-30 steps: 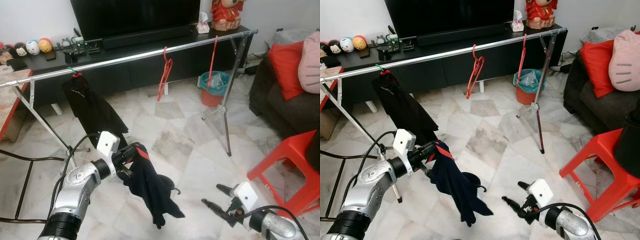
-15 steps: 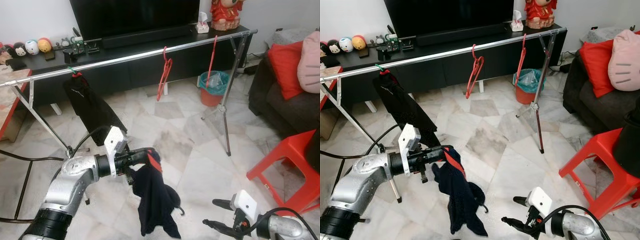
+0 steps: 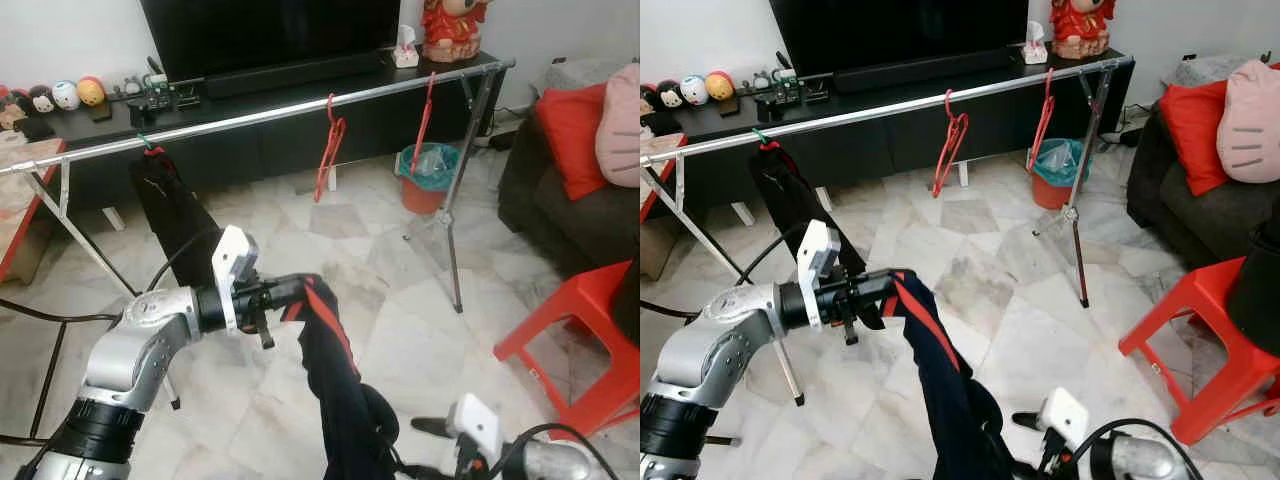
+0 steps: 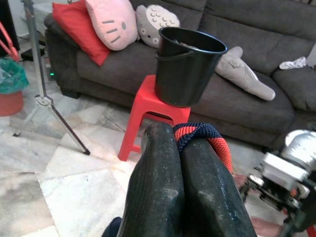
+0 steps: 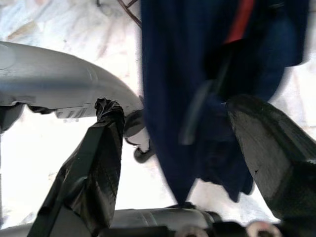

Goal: Hang hanger

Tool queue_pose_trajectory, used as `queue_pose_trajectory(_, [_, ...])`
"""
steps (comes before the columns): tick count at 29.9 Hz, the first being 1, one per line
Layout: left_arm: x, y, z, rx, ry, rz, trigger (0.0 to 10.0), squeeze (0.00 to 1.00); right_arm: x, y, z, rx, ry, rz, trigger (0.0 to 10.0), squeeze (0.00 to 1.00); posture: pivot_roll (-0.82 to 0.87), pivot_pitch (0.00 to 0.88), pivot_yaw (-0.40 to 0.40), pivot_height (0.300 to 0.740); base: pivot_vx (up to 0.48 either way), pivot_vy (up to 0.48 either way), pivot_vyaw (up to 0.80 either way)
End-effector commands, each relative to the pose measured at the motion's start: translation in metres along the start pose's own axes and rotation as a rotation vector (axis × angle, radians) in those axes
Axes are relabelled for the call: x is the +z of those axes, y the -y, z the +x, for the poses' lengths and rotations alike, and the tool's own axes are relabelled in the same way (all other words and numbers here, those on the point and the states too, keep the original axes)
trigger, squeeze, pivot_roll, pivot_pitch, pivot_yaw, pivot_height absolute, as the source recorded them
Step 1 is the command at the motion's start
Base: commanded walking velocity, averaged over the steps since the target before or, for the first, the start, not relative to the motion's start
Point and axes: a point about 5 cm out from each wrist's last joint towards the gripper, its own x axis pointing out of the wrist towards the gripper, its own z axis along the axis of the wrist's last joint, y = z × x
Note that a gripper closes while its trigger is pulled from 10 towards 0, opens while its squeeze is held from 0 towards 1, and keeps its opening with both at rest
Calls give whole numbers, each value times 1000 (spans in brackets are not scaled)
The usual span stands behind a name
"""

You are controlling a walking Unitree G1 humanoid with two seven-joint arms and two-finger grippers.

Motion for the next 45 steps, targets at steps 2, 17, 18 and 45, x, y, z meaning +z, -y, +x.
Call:
queue_pose_trajectory(2, [15, -3, 0, 21, 42, 36, 10000, 0, 0, -4, 8, 5, -23, -22, 10000, 0, -46, 25, 87, 740, 0, 0, 0])
queue_pose_trajectory(17, [25, -5, 4, 42, 77, 51, 10000, 0, -2, 19, 21, -249, -95, -83, 10000, 0, -33, 33, 82, 740, 0, 0, 0])
queue_pose_trajectory(18, [25, -5, 4, 42, 77, 51, 10000, 0, -2, 19, 21, -249, -95, -83, 10000, 0, -33, 33, 82, 740, 0, 0, 0])
queue_pose_trajectory(45, [31, -4, 6, 33, 89, 61, 10000, 0, 7, 23, 34, -196, 22, -39, 10000, 0, -19, 37, 79, 740, 0, 0, 0])
